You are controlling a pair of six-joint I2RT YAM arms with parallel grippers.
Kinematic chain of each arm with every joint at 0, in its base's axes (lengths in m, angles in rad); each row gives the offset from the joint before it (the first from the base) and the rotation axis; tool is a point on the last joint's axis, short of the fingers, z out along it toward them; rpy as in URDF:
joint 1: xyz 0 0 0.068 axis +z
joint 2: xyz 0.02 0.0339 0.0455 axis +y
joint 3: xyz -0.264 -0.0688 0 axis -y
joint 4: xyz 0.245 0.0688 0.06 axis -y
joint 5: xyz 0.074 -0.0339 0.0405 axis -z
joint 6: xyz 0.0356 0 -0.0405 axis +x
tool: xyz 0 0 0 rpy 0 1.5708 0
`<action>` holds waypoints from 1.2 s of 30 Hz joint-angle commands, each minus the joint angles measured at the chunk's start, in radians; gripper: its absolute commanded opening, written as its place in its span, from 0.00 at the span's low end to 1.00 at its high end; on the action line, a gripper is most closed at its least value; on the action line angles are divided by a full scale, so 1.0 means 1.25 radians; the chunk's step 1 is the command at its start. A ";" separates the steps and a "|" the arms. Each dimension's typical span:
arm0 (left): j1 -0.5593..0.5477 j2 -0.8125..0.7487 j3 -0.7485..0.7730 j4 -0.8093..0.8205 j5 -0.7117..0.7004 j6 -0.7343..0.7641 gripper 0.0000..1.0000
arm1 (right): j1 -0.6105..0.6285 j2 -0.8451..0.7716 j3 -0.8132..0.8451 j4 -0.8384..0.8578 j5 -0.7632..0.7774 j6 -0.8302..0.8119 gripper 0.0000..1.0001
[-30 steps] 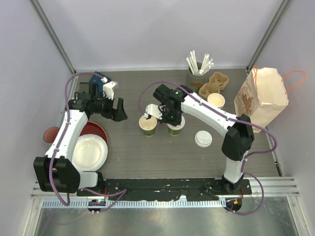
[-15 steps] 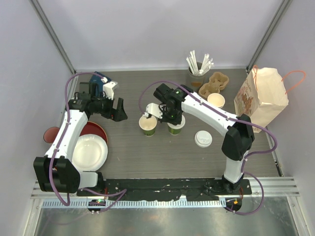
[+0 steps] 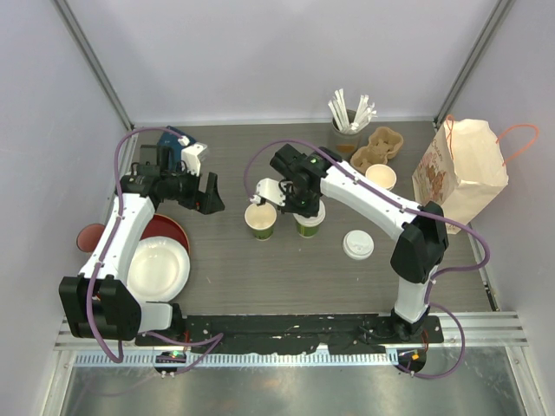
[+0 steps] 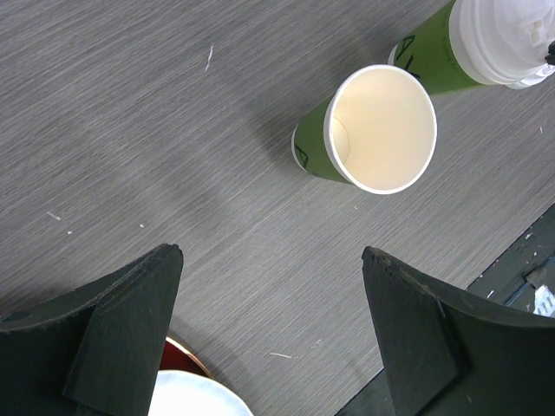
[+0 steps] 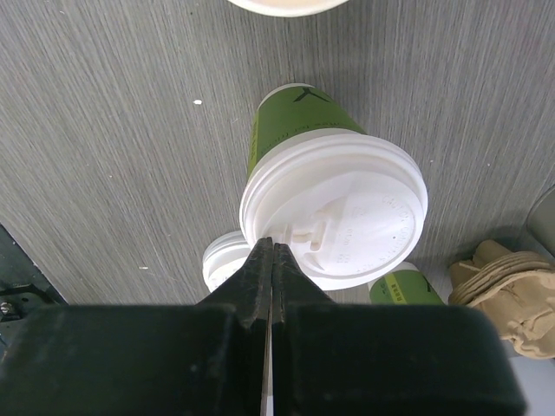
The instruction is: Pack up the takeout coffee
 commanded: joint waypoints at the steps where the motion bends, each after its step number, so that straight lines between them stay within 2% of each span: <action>1: -0.002 -0.018 0.018 0.000 0.007 0.004 0.89 | -0.003 -0.008 0.021 -0.007 0.006 -0.001 0.01; 15: -0.002 -0.019 0.013 0.001 0.005 0.008 0.90 | -0.011 0.002 -0.007 -0.014 -0.012 0.004 0.01; 26: -0.002 -0.014 0.015 0.002 0.007 0.007 0.90 | -0.008 -0.012 0.036 -0.018 -0.039 0.004 0.01; 36: -0.001 -0.012 0.016 0.004 0.009 0.003 0.89 | -0.008 -0.013 0.024 -0.020 -0.043 0.003 0.01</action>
